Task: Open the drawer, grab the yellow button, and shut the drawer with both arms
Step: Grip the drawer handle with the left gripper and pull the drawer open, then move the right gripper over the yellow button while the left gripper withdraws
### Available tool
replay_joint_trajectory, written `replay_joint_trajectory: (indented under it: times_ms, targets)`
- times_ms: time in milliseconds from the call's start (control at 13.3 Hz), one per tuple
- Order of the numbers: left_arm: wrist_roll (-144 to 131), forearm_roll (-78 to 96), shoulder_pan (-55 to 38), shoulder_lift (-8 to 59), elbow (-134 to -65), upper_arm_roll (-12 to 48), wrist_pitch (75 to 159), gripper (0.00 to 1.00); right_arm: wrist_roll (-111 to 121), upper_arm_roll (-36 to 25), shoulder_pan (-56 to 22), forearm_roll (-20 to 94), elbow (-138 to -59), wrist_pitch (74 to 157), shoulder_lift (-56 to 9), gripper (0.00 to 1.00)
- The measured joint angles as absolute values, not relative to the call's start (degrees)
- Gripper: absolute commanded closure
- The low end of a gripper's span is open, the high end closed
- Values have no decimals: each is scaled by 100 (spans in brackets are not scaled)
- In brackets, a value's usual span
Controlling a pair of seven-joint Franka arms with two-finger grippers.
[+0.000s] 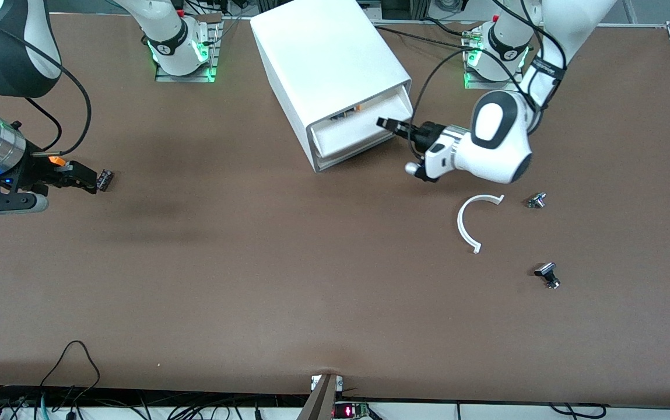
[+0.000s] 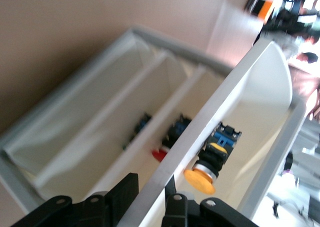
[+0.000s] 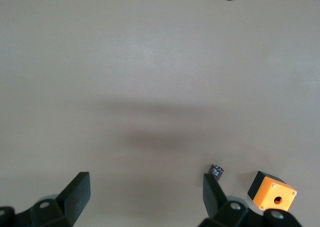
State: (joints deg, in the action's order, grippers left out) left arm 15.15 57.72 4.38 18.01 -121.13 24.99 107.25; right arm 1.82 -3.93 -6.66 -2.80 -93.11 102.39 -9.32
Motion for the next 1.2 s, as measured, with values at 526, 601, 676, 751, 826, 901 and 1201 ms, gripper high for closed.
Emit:
replay_joint_trajectory:
  times_ms: [526,601,676,751,826,901,1201]
  targets:
    - [1696,5775,480,1803,-11884,2080,10829,1,179,-365,-1438,-269,-8890,10255,-957,0]
    - [1710,5777,480,1802,-11874,2087,10871,0,173,-362,-1553,-199,-8824,10257,-967,0]
    - [1677,5781,475,1803,-11866,2087,11051,0,174,-360,-1633,-16,-8753,10257,-983,0]
    - [1619,5781,469,1811,-11866,2085,11300,0,176,-357,-1701,191,-8695,10257,-996,0]
    - [1598,5781,464,1818,-11864,2084,11521,0,194,-352,-1783,365,-8641,10262,-1003,0]
    - [1596,5780,463,1820,-11846,2083,11732,0,206,-339,-1913,452,-8550,10272,-1011,0]
    - [1589,5201,544,1815,-11449,2027,12234,0,196,-277,-2803,475,-8193,10274,-1073,0]
